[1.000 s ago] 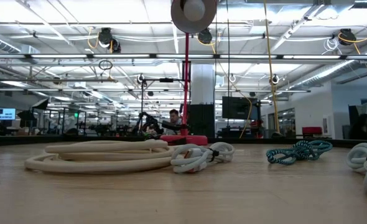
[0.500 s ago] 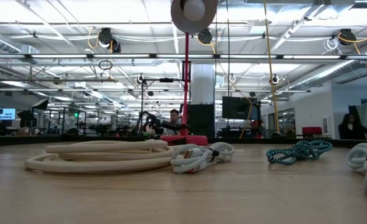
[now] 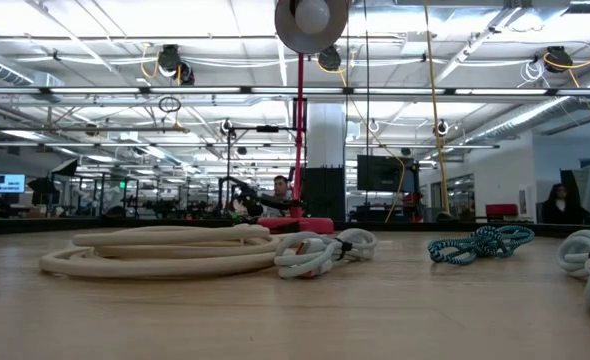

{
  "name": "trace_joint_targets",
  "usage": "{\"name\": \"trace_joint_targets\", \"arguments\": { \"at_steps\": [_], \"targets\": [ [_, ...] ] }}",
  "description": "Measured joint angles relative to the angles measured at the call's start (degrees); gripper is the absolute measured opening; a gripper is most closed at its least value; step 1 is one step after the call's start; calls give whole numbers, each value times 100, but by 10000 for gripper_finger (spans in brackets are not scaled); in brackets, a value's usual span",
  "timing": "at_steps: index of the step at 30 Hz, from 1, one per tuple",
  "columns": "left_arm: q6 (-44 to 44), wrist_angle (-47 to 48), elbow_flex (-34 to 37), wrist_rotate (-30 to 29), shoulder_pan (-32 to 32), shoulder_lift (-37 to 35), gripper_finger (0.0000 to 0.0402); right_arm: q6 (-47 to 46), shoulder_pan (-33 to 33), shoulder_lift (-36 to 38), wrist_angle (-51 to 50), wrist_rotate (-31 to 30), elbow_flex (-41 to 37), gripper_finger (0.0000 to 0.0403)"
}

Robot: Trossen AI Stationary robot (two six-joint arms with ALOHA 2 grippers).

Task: Pick & Place USB Port
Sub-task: Put the blue HDMI cable into the yellow bin

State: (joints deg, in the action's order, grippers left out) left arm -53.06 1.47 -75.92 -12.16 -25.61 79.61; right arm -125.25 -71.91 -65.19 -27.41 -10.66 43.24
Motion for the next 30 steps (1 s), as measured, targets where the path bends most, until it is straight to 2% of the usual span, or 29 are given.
{"name": "trace_joint_targets", "arguments": {
  "at_steps": [2,5,11,17,24,30],
  "targets": [
    [0,-9,0,0,22,0,246,-37,46,33,-330,528,-9,18],
    [1,-33,0,-4,50,-4,246,43,111,155,-667,873,-15,39],
    [39,-20,0,-17,85,-4,246,231,255,473,-1063,865,-17,100],
    [83,9,0,-7,162,-4,246,477,509,666,-971,797,-16,140],
    [131,11,0,14,169,-4,246,1064,1003,669,-406,796,-17,161],
    [129,13,0,11,169,-4,246,1484,1354,669,51,1003,-15,159]
  ]
}}
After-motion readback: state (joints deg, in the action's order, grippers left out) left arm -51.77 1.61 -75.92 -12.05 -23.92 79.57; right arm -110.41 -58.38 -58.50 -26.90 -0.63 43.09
